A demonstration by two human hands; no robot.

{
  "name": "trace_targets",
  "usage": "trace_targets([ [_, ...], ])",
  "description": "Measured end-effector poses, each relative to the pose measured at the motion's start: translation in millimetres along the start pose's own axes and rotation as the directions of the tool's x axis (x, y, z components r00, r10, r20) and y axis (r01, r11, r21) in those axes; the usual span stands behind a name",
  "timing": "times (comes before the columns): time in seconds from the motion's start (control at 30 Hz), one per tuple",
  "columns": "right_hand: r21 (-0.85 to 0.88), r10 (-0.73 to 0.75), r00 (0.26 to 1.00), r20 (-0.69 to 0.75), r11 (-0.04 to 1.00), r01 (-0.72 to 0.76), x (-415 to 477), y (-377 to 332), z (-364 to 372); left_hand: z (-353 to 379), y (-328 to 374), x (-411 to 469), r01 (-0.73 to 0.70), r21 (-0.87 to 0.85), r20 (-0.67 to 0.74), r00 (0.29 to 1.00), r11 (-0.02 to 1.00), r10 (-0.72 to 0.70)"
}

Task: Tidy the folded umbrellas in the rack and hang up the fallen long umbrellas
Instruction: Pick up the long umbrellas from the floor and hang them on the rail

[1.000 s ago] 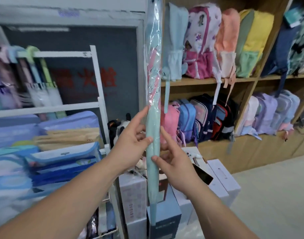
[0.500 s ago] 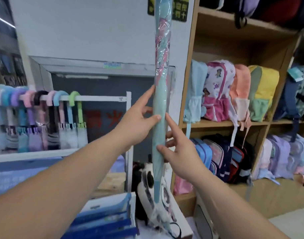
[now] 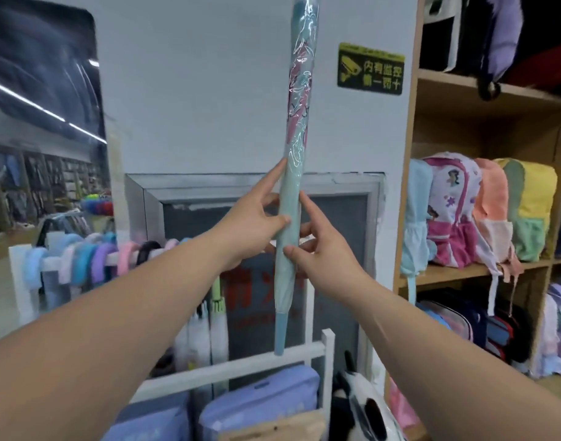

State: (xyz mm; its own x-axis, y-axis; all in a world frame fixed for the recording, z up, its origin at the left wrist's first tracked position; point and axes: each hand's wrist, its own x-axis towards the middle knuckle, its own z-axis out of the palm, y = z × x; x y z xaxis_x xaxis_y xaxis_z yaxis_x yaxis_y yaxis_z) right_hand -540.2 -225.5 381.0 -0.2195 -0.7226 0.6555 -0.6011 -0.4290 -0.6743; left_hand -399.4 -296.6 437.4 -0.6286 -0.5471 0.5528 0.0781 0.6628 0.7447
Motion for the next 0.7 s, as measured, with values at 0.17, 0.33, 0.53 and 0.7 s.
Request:
trace_targets([
  [0.17, -0.001, -0.044, 0.999, 0.014, 0.999, 0.044, 52.3, -9.4, 15.8, -34.6, -4.0, 33.5, -0.039, 0.04, -0.071, 0.997, 0.998, 0.042],
  [0.33, 0.046, -0.086, 0.995, 0.048, 0.995, 0.083, 105.5, -21.5, 19.7, -57.6, 7.3, 64.3, -0.052, 0.088, -0.208, 0.976, 0.995, 0.069],
  [0.53, 0.093, -0.182, 0.98, 0.078, 0.98, 0.175, 166.6, -32.3, 24.1, -83.6, 26.2, 95.1, -0.051, 0.137, -0.31, 0.946, 0.989, 0.092],
  [0.7, 0.139, -0.23, 0.96, 0.16, 0.968, 0.209, 198.6, -29.5, 28.7, -97.5, 23.7, 110.9, -0.041, 0.153, -0.36, 0.928, 0.987, 0.094],
])
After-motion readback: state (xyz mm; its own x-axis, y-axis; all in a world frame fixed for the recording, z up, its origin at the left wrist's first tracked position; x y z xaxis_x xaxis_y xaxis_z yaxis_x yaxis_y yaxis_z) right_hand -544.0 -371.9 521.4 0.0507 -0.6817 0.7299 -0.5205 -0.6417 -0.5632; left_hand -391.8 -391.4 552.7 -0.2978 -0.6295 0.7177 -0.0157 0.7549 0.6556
